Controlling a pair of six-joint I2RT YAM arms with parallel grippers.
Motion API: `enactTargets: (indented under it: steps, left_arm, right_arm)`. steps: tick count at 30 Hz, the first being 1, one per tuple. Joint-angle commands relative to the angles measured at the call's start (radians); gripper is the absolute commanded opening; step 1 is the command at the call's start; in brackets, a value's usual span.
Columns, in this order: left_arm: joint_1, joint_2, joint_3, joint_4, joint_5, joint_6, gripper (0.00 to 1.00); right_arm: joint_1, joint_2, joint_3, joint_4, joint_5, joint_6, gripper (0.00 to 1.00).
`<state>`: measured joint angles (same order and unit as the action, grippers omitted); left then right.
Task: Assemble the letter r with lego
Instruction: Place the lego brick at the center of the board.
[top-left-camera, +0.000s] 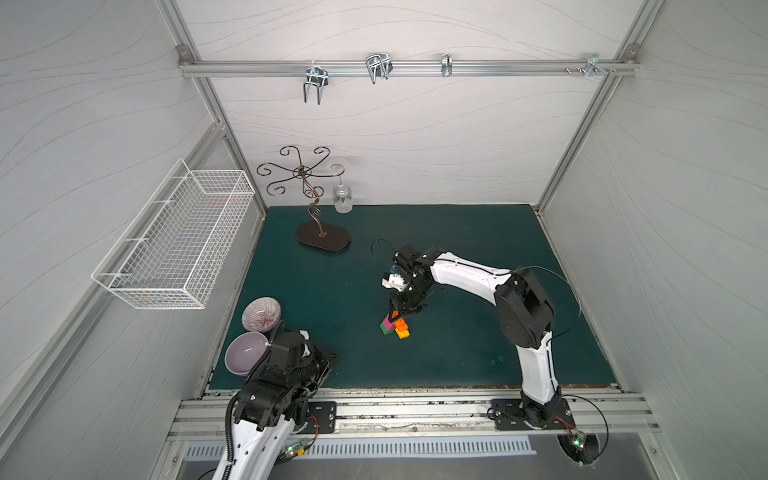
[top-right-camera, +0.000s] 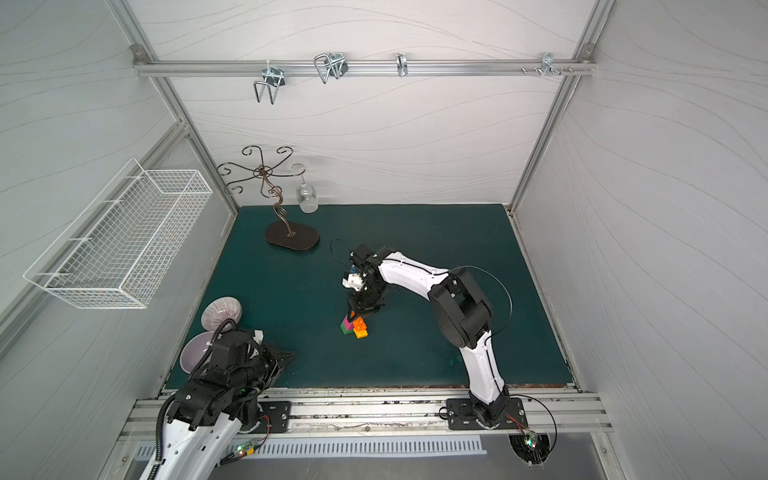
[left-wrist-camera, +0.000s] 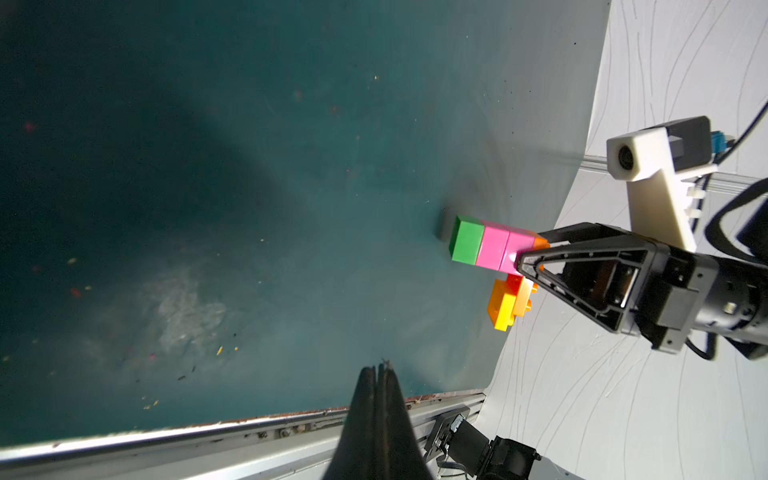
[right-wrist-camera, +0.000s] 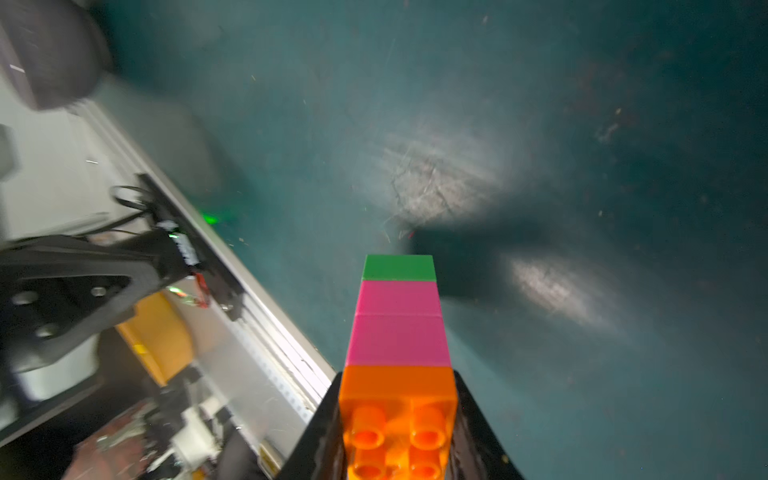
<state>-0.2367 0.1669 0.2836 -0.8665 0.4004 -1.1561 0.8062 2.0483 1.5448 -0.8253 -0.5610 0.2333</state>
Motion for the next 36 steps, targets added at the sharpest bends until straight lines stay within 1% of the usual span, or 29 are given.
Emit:
enactTargets:
  steps: [1, 3, 5, 6, 8, 14, 18, 21, 24, 29, 31, 32, 33, 34, 35, 36]
  left_arm:
    - [-0.003, 0.014, 0.023, 0.006, -0.002, 0.002, 0.00]
    - [-0.003, 0.019, 0.023, 0.006, -0.002, 0.001, 0.00]
    - [-0.003, 0.027, 0.023, 0.007, -0.002, 0.002, 0.00]
    - [-0.003, 0.031, 0.024, 0.010, -0.003, 0.003, 0.00]
    - [-0.003, 0.040, 0.025, 0.009, -0.002, 0.004, 0.00]
    - [-0.002, 0.061, 0.038, 0.003, -0.005, 0.012, 0.00]
    - [-0.002, 0.086, 0.052, 0.007, -0.014, 0.028, 0.00]
    - [-0.003, 0.120, 0.063, 0.016, -0.020, 0.044, 0.00]
    - [-0.003, 0.159, 0.076, 0.035, -0.019, 0.057, 0.00]
    - [-0.002, 0.213, 0.101, 0.086, -0.014, 0.086, 0.01]
    - [-0.002, 0.240, 0.113, 0.117, -0.010, 0.105, 0.12]
    - [-0.001, 0.260, 0.123, 0.136, -0.008, 0.117, 0.22]
    - [-0.002, 0.282, 0.135, 0.156, -0.008, 0.131, 0.33]
    - [-0.002, 0.306, 0.150, 0.172, -0.009, 0.147, 0.40]
    - [-0.003, 0.337, 0.177, 0.187, -0.014, 0.173, 0.46]
    - [-0.003, 0.375, 0.208, 0.199, -0.021, 0.206, 0.49]
  right_arm:
    - [-0.043, -0.030, -0.052, 0.117, -0.187, -0.045, 0.00]
    - [-0.069, -0.026, -0.064, 0.126, -0.201, -0.070, 0.00]
    - [-0.090, -0.013, -0.069, 0.125, -0.203, -0.097, 0.03]
    - [-0.102, -0.002, -0.069, 0.122, -0.208, -0.109, 0.08]
    - [-0.120, 0.013, -0.067, 0.117, -0.215, -0.128, 0.22]
    - [-0.167, 0.016, -0.071, 0.119, -0.232, -0.166, 0.42]
    - [-0.192, 0.005, -0.064, 0.111, -0.239, -0.179, 0.53]
    - [-0.203, 0.016, -0.053, 0.093, -0.242, -0.190, 0.55]
    - [-0.209, 0.029, -0.044, 0.080, -0.213, -0.197, 0.57]
    - [-0.227, 0.009, -0.026, 0.060, -0.034, -0.198, 0.62]
    - [-0.239, -0.013, -0.020, 0.060, 0.049, -0.188, 0.65]
    - [-0.247, -0.029, -0.016, 0.062, 0.098, -0.184, 0.69]
    - [-0.255, -0.045, -0.010, 0.060, 0.138, -0.183, 0.71]
    - [-0.261, -0.068, -0.006, 0.064, 0.172, -0.182, 0.72]
    - [-0.267, -0.097, -0.004, 0.070, 0.224, -0.180, 0.72]
    - [-0.274, -0.130, -0.001, 0.076, 0.277, -0.180, 0.72]
